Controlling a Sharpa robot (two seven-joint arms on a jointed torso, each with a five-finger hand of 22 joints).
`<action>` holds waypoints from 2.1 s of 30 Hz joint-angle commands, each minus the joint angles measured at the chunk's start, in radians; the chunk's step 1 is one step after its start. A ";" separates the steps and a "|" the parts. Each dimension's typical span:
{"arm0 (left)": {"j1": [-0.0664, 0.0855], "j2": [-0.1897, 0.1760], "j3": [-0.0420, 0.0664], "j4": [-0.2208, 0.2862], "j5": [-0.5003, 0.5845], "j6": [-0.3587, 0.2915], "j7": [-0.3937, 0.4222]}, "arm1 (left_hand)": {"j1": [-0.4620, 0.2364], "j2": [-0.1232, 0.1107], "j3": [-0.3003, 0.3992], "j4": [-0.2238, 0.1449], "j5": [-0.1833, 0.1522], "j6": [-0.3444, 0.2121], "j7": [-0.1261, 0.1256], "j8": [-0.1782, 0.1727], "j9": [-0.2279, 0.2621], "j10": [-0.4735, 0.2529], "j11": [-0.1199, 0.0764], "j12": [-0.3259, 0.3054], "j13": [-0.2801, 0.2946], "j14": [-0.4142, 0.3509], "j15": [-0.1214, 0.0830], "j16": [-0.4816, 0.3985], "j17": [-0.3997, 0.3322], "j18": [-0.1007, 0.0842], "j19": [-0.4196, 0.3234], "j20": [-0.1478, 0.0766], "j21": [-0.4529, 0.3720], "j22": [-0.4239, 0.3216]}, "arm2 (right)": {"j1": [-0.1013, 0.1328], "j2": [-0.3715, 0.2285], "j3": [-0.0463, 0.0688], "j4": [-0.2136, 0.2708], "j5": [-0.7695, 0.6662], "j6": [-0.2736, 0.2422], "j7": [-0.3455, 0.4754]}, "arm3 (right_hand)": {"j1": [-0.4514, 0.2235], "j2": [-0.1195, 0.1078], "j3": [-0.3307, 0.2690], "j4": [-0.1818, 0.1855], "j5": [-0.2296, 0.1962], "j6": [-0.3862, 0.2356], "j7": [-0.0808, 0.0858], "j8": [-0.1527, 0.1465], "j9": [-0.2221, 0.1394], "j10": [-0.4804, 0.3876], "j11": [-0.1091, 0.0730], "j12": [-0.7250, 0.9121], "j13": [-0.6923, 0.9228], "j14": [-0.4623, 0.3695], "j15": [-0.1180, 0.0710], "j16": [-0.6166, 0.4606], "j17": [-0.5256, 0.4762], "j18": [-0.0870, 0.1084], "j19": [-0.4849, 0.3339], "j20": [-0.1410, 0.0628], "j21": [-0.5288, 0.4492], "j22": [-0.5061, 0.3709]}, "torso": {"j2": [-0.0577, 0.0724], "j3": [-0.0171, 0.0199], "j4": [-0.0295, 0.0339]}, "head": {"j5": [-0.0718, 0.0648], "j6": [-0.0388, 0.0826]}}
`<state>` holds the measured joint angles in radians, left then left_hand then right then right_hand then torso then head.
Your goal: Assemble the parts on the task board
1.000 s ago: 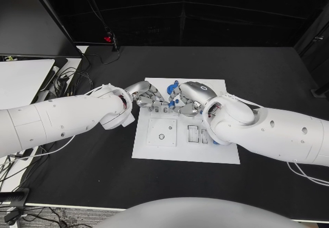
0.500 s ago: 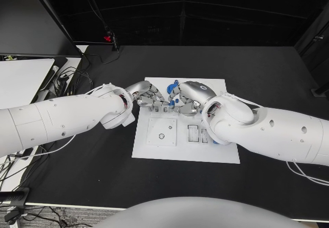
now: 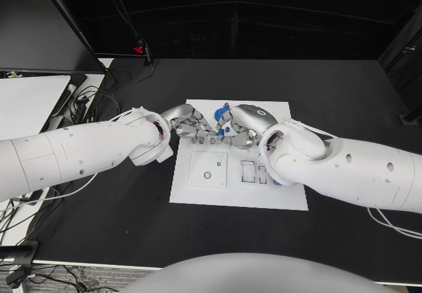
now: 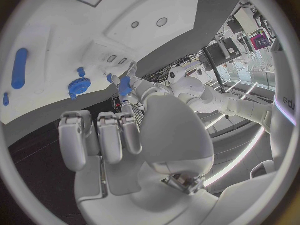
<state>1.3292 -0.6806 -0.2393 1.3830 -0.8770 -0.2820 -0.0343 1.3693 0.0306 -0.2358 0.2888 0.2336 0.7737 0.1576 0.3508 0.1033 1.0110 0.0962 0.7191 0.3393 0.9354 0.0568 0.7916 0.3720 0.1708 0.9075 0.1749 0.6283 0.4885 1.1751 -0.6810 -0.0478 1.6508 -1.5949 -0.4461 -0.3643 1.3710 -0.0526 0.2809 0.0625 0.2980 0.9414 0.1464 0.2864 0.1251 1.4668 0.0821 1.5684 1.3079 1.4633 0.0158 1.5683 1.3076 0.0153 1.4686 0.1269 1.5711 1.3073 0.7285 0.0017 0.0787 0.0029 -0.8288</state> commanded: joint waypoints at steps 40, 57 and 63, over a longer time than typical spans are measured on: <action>0.007 -0.138 0.001 0.086 0.002 0.004 0.005 | 0.012 0.002 0.003 0.000 0.004 -0.009 0.003 0.003 0.001 -0.006 -0.002 -0.010 -0.003 0.000 0.002 -0.008 0.000 0.011 0.004 0.000 -0.006 0.001 | 0.023 0.100 0.001 -0.098 -0.147 0.318 -0.178 | -0.004 0.003 0.000 -0.006 -0.058 0.030 -0.001 -0.027 -0.007 0.104 -0.007 0.002 0.263 0.107 -0.003 0.002 0.263 -0.015 0.102 -0.005 0.000 0.263 | 0.000 0.0001 0.0011 | 0.007 0.004; 0.007 -0.131 0.001 0.076 0.002 0.004 0.005 | 0.013 0.003 0.004 0.001 0.005 -0.010 0.003 0.003 0.001 -0.005 -0.002 -0.011 -0.003 0.000 0.002 -0.008 0.000 0.011 0.004 -0.001 -0.006 0.001 | 0.025 0.136 0.001 -0.120 -0.169 0.357 -0.210 | -0.004 0.003 0.000 -0.006 -0.066 0.031 -0.001 -0.031 -0.007 0.104 -0.006 0.002 0.263 0.107 -0.003 0.002 0.263 -0.015 0.102 -0.005 0.000 0.263 | 0.001 -0.0005 -0.0010 | 0.009 0.005; 0.007 -0.130 0.001 0.074 0.002 0.003 0.005 | 0.015 0.005 0.005 0.001 0.006 -0.010 0.003 0.003 0.001 -0.005 -0.002 -0.011 -0.004 0.000 0.002 -0.008 0.000 0.011 0.005 -0.001 -0.006 0.001 | 0.026 0.148 0.001 -0.136 -0.169 0.367 -0.211 | -0.004 0.003 -0.001 -0.006 -0.066 0.031 -0.001 -0.031 -0.008 0.104 -0.006 0.002 0.263 0.107 -0.003 0.002 0.263 -0.015 0.102 -0.004 0.000 0.263 | 0.001 0.0004 0.0004 | 0.007 0.004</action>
<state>1.3342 -0.8116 -0.2392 1.4567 -0.8770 -0.2736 -0.0339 1.3733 0.0345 -0.2358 0.2887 0.2335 0.7701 0.1614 0.3507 0.1030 1.0110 0.0962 0.7116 0.3366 0.9354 0.0568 0.7876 0.3714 0.1708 0.9075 0.1749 0.6283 0.4884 1.1990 -0.5367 -0.0473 1.5175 -1.7500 -0.0993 -0.5663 1.3710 -0.0526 0.2806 0.0628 0.2369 0.9651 0.1452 0.2578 0.1170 1.4668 0.0821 1.5684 1.3079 1.4633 0.0158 1.5683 1.3073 0.0153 1.4686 0.1269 1.5711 1.3074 0.7289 0.0018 0.0780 0.0114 -0.8244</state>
